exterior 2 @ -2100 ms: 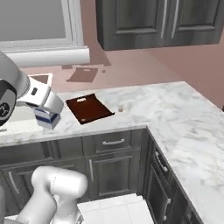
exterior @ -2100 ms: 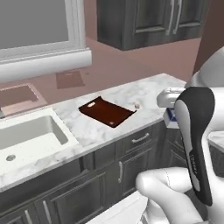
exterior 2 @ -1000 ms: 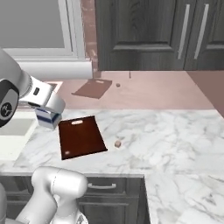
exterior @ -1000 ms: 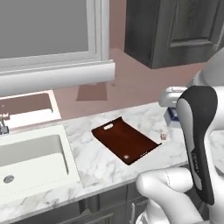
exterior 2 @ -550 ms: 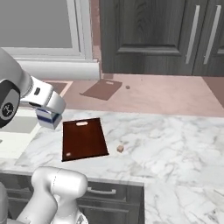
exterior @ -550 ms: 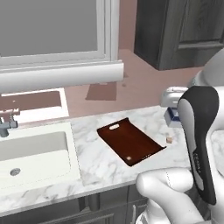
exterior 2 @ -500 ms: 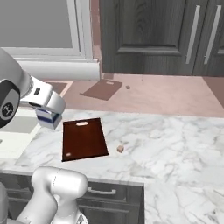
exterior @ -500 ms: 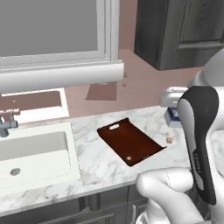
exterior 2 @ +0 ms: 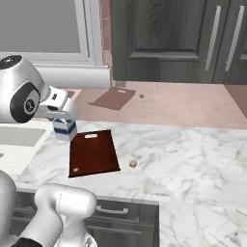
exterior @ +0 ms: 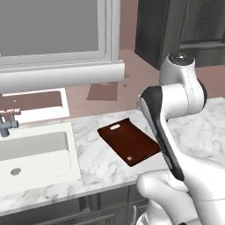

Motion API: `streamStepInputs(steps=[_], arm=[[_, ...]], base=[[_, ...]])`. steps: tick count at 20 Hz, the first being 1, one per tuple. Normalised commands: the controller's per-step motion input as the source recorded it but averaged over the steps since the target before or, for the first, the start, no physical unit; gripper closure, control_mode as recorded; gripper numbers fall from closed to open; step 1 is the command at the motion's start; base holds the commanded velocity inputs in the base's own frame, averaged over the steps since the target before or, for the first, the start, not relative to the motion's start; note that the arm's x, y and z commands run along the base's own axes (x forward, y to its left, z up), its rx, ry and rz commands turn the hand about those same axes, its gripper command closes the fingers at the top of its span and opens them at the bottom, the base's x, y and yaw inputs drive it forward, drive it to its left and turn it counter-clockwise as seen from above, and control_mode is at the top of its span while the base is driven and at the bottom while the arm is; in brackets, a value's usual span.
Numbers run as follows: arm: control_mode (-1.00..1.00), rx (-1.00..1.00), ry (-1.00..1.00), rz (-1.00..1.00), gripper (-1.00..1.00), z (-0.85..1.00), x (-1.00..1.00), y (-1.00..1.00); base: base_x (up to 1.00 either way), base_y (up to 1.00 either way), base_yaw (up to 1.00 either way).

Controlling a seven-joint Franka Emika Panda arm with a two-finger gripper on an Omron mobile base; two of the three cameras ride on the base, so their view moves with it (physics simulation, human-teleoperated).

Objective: Take out the milk from the fridge and place it on the tray on the counter. Then take the sugar cube near the tray and place it in the tray.

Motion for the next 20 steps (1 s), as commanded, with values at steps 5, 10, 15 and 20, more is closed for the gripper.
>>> streamStepInputs(steps=[5,10,15,20], arm=[[-1.00,-0.07,0.01,0.03,1.00,-0.62,0.95,0.12],[-1.00,0.01,-0.09,0.16,1.00,-0.63,0.84,0.00],[-1.00,0.00,0.01,0.10,1.00,-0.60,1.00,0.00],[-1.00,0.00,0.13,0.01,1.00,-0.49,0.97,0.00]], base=[[0.00,0.00,0.00],[0.00,0.00,0.00],[0.00,0.00,0.00],[0.00,0.00,0.00]])
